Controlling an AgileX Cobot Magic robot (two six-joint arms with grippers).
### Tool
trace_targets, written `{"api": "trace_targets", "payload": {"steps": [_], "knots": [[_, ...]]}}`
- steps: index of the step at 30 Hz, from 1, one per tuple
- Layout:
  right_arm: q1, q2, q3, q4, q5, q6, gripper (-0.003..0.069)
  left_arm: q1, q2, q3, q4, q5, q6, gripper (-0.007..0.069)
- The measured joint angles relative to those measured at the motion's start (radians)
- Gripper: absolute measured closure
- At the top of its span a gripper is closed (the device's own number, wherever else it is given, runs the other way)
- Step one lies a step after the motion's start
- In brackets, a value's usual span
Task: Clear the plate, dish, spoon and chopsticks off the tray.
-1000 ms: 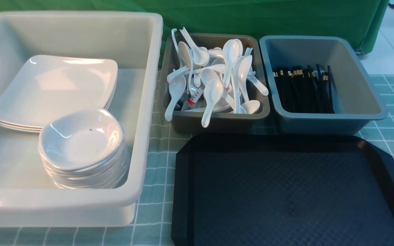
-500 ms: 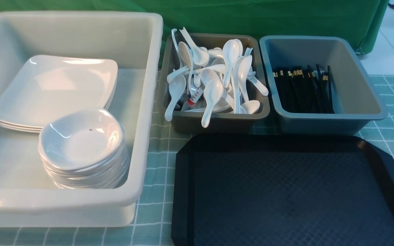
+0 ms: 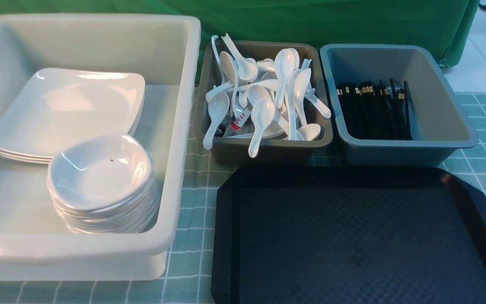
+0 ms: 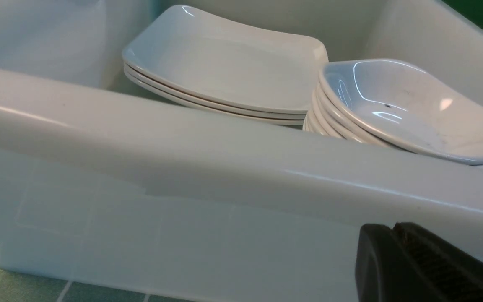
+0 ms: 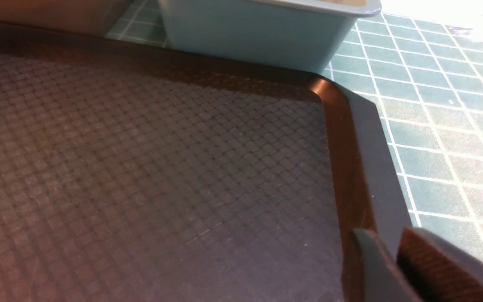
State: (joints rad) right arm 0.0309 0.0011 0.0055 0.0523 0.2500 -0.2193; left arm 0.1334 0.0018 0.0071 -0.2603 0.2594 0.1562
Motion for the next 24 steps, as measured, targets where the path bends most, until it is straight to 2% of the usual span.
{"api": "trace_targets", "payload": {"steps": [24], "knots": [[0.000, 0.000, 0.000, 0.000, 0.001, 0.000, 0.0458, 0.003, 0.000, 0.000, 0.001, 0.000, -0.004, 0.0613]]}}
